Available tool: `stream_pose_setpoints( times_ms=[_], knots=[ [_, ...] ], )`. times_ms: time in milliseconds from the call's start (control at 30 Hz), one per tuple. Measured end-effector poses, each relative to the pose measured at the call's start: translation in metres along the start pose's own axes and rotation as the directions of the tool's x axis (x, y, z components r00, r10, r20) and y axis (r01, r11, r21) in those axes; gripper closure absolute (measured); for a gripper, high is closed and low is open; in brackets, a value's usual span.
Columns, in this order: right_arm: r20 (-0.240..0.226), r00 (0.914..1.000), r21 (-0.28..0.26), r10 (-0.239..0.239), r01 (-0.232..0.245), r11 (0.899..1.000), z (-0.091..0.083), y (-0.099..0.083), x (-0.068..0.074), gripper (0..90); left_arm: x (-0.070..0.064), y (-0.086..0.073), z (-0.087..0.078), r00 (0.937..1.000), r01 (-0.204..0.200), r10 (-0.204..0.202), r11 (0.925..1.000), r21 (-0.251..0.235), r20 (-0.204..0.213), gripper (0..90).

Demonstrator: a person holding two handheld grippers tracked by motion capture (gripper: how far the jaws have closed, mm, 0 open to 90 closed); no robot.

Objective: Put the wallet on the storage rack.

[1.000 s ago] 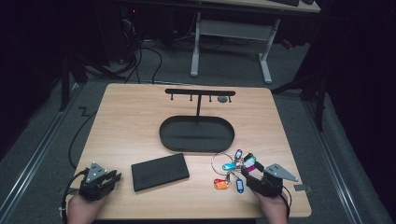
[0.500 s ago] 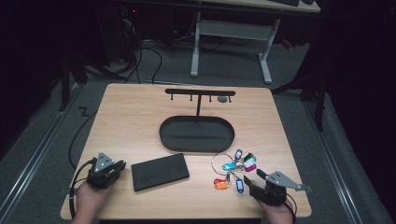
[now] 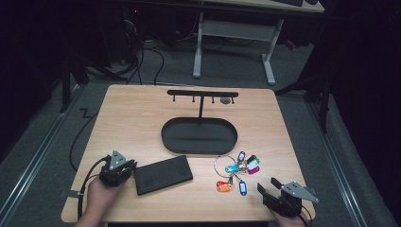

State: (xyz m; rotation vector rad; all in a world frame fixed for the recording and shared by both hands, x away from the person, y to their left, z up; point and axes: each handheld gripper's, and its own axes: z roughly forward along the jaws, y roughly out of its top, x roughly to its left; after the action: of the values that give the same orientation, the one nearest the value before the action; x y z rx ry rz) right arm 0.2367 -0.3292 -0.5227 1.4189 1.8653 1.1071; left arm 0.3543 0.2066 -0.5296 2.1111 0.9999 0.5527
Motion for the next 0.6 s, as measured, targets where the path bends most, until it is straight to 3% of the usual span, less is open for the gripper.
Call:
stream_pose_setpoints(
  times_ms=[233, 533, 600],
  knots=[
    [-0.032, 0.9991, 0.007, -0.028, 0.028, 1.000, 0.015, 0.008, 0.006, 37.4, -0.023, -0.006, -0.009, 0.9964, -0.075, 0.074, 0.9972, 0.007, 0.041, 81.0],
    [-0.072, 0.9962, -0.002, -0.050, 0.050, 0.999, 0.040, 0.026, 0.016, 37.0, -0.067, -0.017, -0.031, 0.9772, -0.184, 0.183, 0.9829, -0.004, 0.107, 78.2],
    [-0.083, 0.9952, -0.008, -0.052, 0.052, 0.999, 0.047, 0.031, 0.019, 36.9, -0.073, -0.019, -0.034, 0.9744, -0.201, 0.200, 0.9796, -0.002, 0.102, 75.3]
  ],
)
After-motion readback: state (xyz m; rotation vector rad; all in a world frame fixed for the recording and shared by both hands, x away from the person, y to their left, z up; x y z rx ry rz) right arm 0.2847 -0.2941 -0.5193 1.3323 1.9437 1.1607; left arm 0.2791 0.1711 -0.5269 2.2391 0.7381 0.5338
